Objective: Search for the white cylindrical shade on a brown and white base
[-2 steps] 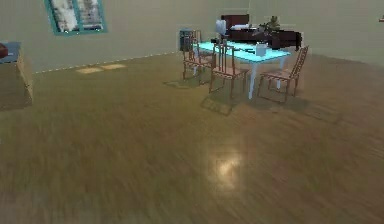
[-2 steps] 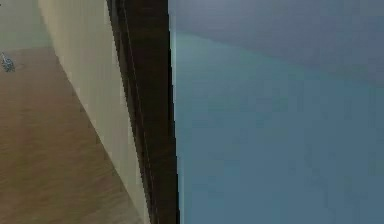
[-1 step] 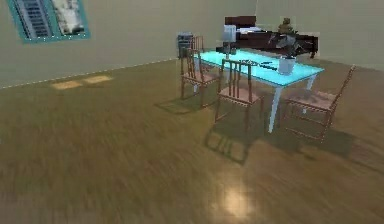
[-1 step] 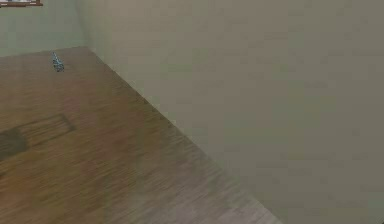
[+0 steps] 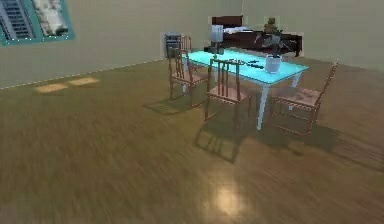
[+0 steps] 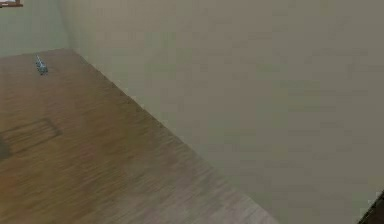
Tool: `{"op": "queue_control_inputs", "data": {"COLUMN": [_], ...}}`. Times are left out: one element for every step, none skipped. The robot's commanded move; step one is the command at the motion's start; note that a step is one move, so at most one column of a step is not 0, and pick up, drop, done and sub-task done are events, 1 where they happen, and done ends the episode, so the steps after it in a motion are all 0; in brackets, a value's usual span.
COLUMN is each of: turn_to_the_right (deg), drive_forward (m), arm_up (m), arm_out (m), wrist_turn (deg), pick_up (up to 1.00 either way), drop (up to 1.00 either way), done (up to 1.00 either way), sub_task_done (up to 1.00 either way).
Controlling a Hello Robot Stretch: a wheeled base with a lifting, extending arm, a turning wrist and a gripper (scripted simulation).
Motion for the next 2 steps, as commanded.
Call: {"op": "queue_control_inputs", "data": {"turn_to_the_right": [0.0, 0.0], "drive_forward": [1.0, 1.0], "arm_up": [0.0, 0.0], "arm_out": [0.0, 0.0], "wrist_turn": [0.0, 0.0], "pick_up": [0.0, 0.0], "drop": [0.0, 0.0], "done": [0.0, 0.0], "sub_task_done": [0.0, 0.0]}}
